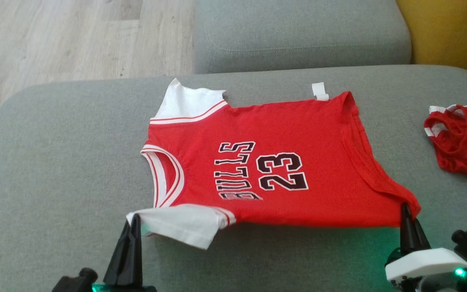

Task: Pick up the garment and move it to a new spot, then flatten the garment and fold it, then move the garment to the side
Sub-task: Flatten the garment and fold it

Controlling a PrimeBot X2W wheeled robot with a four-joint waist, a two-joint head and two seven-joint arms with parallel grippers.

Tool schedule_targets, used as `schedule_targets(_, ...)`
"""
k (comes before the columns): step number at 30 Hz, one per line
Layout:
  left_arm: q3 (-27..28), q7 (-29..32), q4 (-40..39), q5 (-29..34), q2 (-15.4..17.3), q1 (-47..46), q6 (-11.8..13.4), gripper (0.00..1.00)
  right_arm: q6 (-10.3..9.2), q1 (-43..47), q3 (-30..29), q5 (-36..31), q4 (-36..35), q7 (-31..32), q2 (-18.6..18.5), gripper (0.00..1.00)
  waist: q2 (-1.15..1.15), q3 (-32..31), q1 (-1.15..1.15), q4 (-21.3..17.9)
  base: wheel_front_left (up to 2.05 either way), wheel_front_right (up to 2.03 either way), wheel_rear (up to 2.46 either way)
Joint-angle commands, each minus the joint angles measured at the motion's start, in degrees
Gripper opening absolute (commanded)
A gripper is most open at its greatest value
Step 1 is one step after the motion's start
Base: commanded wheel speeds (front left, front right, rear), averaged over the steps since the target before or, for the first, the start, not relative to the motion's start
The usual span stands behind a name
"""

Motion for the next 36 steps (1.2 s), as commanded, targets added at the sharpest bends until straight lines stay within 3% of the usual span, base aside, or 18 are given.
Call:
schedule_targets(1,1.4,-0.1,-0.2,-0.4,0.0,-4.1,-0.6,0.0,0.39,-3.0,1.1,-0.6,-1.5,0.7,-0.4,0.0,0.0,0.6,0.0,0.1,0.0,0.0,0.0)
schedule_targets(8,0.2,0.3,8.6,-0.6,-0.8,-12.9,-4.0,0.0,0.39,-8.3,0.3,-0.7,3.3,2.9,-0.4,0.0,0.0,3.0,0.0,0.7,0.0,0.0,0.0)
schedule_targets(17,-0.8,4.1,26.2,-1.7,-2.1,-31.1,-10.0,0.0,0.39,-21.1,-0.2,-4.7,15.2,5.3,-0.4,0.0,0.0,5.3,0.0,0.2,0.0,0.0,0.0)
schedule_targets(31,-0.6,1.2,44.9,-1.7,-3.4,-42.1,-12.4,0.0,0.39,-35.5,1.9,-7.3,33.7,1.0,-0.4,0.02,0.0,6.7,0.0,-1.2,0.0,0.0,0.0)
schedule_targets(33,-0.4,0.5,47.0,-1.8,-3.5,-42.9,-12.5,0.0,0.39,-37.4,2.9,-7.0,36.7,0.4,-0.4,0.49,0.0,6.7,0.0,-1.4,0.0,0.0,0.0)
schedule_targets(34,-0.4,0.2,48.0,-1.8,-3.7,-43.3,-12.5,0.0,0.39,-38.3,3.5,-6.7,38.0,-0.1,-0.4,1.0,0.0,6.7,0.0,-1.4,0.0,0.0,0.0)
schedule_targets(36,-0.3,-0.2,49.8,-2.0,-4.0,-44.1,-12.5,0.0,0.39,-40.0,4.4,-5.9,40.5,-1.3,-0.4,1.0,0.0,6.7,0.0,-1.5,0.0,0.0,0.0)
